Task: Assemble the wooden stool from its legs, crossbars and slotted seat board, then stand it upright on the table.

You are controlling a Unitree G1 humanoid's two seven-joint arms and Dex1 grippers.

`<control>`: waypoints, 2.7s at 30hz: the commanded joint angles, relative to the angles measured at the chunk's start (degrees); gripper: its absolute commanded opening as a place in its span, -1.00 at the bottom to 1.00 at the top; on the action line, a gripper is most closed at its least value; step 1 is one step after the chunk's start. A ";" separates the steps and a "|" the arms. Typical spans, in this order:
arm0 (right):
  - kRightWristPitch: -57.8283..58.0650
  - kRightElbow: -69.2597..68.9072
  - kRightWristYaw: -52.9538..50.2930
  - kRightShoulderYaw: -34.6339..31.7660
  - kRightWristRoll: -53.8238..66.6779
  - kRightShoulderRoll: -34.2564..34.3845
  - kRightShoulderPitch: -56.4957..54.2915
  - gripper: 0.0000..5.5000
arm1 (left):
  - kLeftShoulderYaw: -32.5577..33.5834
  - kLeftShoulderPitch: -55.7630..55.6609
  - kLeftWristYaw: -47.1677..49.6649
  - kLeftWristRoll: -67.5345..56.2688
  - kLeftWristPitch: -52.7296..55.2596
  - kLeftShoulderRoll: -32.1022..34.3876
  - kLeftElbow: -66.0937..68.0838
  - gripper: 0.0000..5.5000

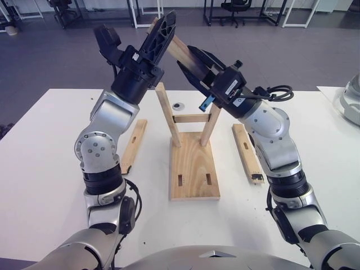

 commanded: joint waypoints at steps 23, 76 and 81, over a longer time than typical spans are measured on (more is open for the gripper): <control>2.28 18.96 -9.14 -22.56 -0.03 -7.29 17.70 -0.08 | 13.22 19.73 -9.71 26.60 -14.17 17.20 26.00 -0.85; -6.51 43.61 -16.56 -19.11 -2.30 -4.35 18.59 -0.08 | 10.61 19.61 -10.58 37.95 -20.50 8.98 38.58 -0.85; -6.25 43.02 -17.01 -18.81 -3.07 -4.62 18.69 -0.08 | 7.36 21.29 -9.78 41.81 -17.40 11.20 40.88 -0.85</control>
